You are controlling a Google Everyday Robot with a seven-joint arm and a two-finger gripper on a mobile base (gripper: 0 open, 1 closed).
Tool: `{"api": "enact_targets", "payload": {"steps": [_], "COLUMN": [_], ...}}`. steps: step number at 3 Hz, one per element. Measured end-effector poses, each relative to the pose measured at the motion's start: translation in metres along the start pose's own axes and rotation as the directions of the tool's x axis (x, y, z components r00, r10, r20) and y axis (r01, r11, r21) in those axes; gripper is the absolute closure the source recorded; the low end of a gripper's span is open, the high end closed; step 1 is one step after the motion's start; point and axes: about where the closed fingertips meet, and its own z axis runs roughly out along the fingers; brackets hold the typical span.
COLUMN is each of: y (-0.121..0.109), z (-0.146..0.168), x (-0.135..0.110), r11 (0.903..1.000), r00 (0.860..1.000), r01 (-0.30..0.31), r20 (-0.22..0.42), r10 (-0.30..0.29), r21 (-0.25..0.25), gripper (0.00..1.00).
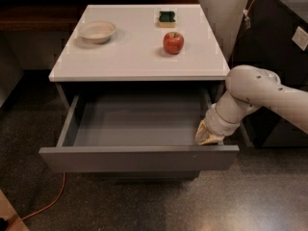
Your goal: Place apple into top drawer
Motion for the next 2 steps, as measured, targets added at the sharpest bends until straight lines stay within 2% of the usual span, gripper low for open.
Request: {"api": "enact_targets", "payload": {"steps": [2], "y": [0.029], "z": [0.000], "x": [0.002], "r11": [0.9999], "r00": [1.000], "r01": [-0.008], "r20": [0.018], "r10": [0.008], "r21": [-0.009], "gripper": [1.00]}}
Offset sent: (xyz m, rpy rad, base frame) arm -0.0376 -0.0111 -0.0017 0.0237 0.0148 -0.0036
